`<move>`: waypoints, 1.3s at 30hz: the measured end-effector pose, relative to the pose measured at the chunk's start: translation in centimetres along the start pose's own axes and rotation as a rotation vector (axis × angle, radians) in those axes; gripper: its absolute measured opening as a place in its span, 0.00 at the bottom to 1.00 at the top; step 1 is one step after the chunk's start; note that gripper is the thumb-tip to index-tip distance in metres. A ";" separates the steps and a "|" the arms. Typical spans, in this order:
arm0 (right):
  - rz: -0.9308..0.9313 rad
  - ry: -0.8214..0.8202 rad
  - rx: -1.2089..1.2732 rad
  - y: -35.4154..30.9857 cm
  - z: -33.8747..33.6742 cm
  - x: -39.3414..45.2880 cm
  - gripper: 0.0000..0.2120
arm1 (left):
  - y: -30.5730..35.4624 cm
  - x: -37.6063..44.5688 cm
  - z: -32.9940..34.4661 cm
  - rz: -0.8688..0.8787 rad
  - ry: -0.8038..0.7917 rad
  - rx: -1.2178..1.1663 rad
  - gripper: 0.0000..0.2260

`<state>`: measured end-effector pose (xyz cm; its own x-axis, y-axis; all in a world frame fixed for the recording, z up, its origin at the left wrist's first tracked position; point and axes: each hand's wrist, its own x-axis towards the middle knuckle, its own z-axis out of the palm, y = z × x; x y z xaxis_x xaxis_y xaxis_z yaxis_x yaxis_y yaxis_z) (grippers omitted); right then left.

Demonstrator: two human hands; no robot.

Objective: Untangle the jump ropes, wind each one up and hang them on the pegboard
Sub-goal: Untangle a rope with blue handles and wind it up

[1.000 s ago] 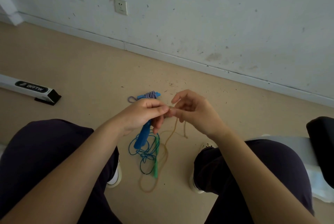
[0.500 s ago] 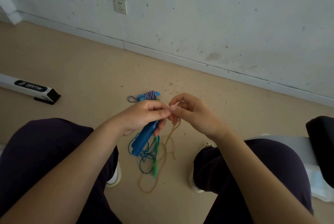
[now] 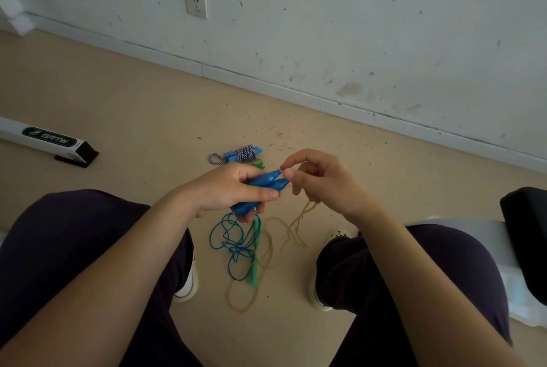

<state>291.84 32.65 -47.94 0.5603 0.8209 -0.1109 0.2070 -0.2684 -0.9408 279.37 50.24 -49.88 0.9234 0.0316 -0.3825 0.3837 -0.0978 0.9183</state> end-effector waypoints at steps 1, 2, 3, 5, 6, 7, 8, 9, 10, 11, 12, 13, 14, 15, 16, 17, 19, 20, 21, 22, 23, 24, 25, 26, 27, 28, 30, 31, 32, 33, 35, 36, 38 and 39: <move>-0.005 -0.016 -0.015 0.1 0.2 0.0 0.05 | 0.0 0.0 0.2 -0.002 -0.012 0.009 0.15; -0.011 -0.019 -0.020 0.3 0.4 0.1 0.02 | 0.0 0.1 0.4 -0.005 -0.018 0.016 0.13; -0.018 -0.011 -0.016 0.4 0.4 0.2 0.01 | 0.0 0.1 0.5 -0.004 -0.019 0.022 0.12; -0.023 0.034 0.005 0.4 0.3 0.2 0.03 | 0.0 0.0 0.4 0.001 -0.005 0.036 0.13; -0.019 0.064 0.018 0.3 0.1 0.2 0.04 | 0.0 0.1 0.2 0.004 0.002 0.041 0.15; -0.009 0.088 0.031 0.2 -0.1 0.2 0.06 | 0.0 0.0 0.1 0.007 0.004 0.044 0.17; 0.005 0.101 0.047 0.2 -0.2 0.2 0.06 | 0.0 0.0 0.0 0.009 -0.001 0.046 0.18; 0.016 0.103 0.059 0.3 -0.3 0.2 0.06 | 0.0 0.0 0.0 0.012 -0.013 0.045 0.17; 0.025 0.097 0.062 0.3 -0.3 0.2 0.06 | 0.0 0.0 0.0 0.014 -0.028 0.042 0.16; 0.031 0.090 0.056 0.2 -0.3 0.2 0.06 | 0.0 0.0 0.1 0.012 -0.041 0.040 0.15; 0.035 0.086 0.049 0.3 -0.2 0.2 0.06 | 0.0 0.0 0.2 0.010 -0.049 0.041 0.14; 0.038 0.084 0.045 0.2 -0.2 0.2 0.07 | 0.1 0.0 0.2 0.007 -0.052 0.048 0.14; 0.042 0.085 0.046 0.2 -0.2 0.2 0.07 | 0.1 -0.1 0.1 0.005 -0.049 0.056 0.13; 0.044 0.089 0.053 0.2 -0.3 0.2 0.07 | 0.1 -0.1 0.0 0.006 -0.045 0.063 0.13; 0.043 0.095 0.062 0.3 -0.3 0.3 0.08 | 0.1 -0.2 0.0 0.010 -0.039 0.063 0.13; 0.037 0.105 0.076 0.2 -0.3 0.3 0.08 | 0.1 -0.2 0.0 0.017 -0.028 0.052 0.13; 0.020 0.141 0.108 0.2 -0.5 0.3 0.08 | 0.1 -0.1 0.1 0.056 0.042 -0.029 0.13; 0.018 0.168 0.125 0.1 -0.5 0.3 0.08 | 0.2 0.0 0.1 0.086 0.109 -0.105 0.13; 0.026 0.199 0.140 0.2 -0.7 0.4 0.07 | 0.2 0.2 0.0 0.121 0.187 -0.195 0.14; 0.040 0.233 0.144 0.2 -0.8 0.4 0.06 | 0.2 0.4 -0.2 0.154 0.267 -0.284 0.13; 0.052 0.267 0.127 0.4 -0.9 0.4 0.06 | 0.2 0.5 -0.5 0.180 0.348 -0.352 0.12; 0.060 0.292 0.086 0.5 -0.9 0.4 0.05 | 0.2 0.6 -0.7 0.190 0.425 -0.377 0.11; 0.062 0.302 0.029 0.6 -0.9 0.4 0.04 | 0.2 0.7 -0.7 0.184 0.492 -0.350 0.09; 0.063 0.290 -0.031 0.6 -0.8 0.4 0.04 | 0.1 0.8 -0.7 0.164 0.536 -0.288 0.07; 0.063 0.258 -0.085 0.6 -0.7 0.4 0.03 | 0.0 0.8 -0.6 0.134 0.549 -0.209 0.06; 0.063 0.214 -0.127 0.6 -0.5 0.4 0.02 | -0.2 0.8 -0.6 0.098 0.531 -0.123 0.05; 0.058 0.118 -0.166 0.5 0.0 0.2 0.02 | -0.4 0.8 -0.4 0.036 0.429 0.053 0.06; 0.047 0.077 -0.167 0.5 0.2 0.1 0.03 | -0.6 0.8 -0.3 0.013 0.372 0.129 0.08; 0.030 0.045 -0.163 0.4 0.5 0.1 0.02 | -0.6 0.8 -0.3 -0.002 0.316 0.192 0.10; 0.010 0.020 -0.159 0.2 0.7 0.1 0.02 | -0.7 0.7 -0.2 -0.013 0.252 0.244 0.11; -0.032 -0.014 -0.160 -0.1 0.9 0.1 0.01 | -0.5 0.6 0.1 -0.039 0.100 0.296 0.14; -0.051 -0.029 -0.163 -0.2 0.9 0.1 0.01 | -0.4 0.5 0.4 -0.052 0.034 0.312 0.14; -0.080 -0.052 -0.158 -0.2 1.0 0.3 0.02 | -0.2 0.2 0.9 -0.077 -0.049 0.323 0.10; -0.088 -0.060 -0.149 -0.1 1.0 0.3 0.02 | 0.0 0.1 1.2 -0.085 -0.070 0.305 0.09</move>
<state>291.23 33.41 -48.22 0.4869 0.8718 -0.0528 0.3726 -0.2620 -0.8903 279.45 49.04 -50.09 0.8811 -0.0149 -0.4728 0.4299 -0.3916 0.8135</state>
